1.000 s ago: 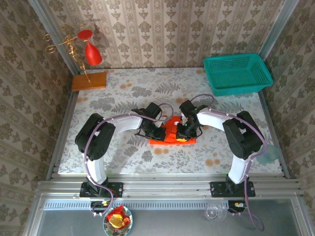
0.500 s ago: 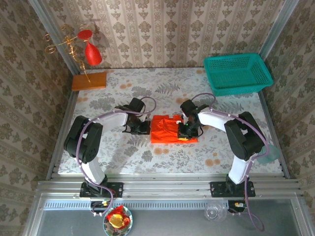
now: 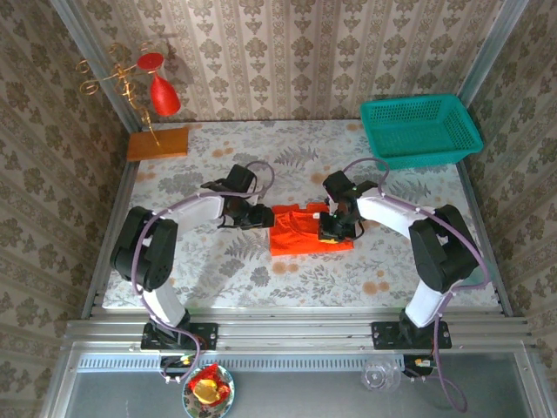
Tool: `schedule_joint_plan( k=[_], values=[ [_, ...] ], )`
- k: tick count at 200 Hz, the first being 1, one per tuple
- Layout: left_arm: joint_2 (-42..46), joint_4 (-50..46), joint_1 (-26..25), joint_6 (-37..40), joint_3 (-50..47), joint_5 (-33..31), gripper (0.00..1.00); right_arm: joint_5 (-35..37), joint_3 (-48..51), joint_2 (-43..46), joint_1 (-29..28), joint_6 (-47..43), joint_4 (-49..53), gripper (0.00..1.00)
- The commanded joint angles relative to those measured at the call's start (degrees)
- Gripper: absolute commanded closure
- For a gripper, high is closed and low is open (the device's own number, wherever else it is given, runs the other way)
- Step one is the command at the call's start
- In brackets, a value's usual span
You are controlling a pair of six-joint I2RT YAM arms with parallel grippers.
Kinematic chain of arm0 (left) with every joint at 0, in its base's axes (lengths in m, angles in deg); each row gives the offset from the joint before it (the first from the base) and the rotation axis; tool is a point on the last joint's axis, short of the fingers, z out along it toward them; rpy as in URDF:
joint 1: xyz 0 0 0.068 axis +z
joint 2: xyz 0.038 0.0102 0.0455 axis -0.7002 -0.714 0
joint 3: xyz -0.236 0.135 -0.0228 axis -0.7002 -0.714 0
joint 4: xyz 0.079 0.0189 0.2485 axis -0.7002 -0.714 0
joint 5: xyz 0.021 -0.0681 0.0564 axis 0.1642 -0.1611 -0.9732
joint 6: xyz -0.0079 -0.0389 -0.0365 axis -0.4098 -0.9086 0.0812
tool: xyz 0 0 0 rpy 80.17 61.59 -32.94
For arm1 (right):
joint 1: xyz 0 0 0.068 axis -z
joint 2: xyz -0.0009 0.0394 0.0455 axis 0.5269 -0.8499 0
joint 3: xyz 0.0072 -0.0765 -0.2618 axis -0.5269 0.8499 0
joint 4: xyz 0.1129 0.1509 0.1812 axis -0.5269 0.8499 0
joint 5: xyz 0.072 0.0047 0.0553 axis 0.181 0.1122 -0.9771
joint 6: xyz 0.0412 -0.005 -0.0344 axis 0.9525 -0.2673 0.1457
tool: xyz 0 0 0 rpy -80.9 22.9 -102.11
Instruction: Fold the inside-out t-shirt
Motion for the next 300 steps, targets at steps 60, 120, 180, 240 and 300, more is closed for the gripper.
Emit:
schedule_joint_plan(
  k=[60,120,180,240,300],
  values=[
    [-7.6,0.5,-3.9,-4.3,4.1,-1.5,0.55,11.9,-3.7,6.6,1.6,-2.2,8.9,0.65],
    [-9.4,-0.3,-5.7,-6.0,5.2,-2.8,0.64,15.8,-3.0,5.2,8.4,-5.9,8.9,0.6],
    [-9.9,-3.9,-5.2,-4.9,7.5,-4.8,0.9,14.1,-1.8,7.0,9.1,-6.3,8.7,0.6],
    [-7.5,-15.4,2.1,10.4,10.4,-13.6,1.0,14.2,-1.5,8.6,11.1,-8.1,9.6,0.6],
    [-10.1,-21.6,11.9,26.1,14.9,-31.8,1.0,12.6,-2.3,9.2,13.7,-11.3,10.6,0.6]
  ],
)
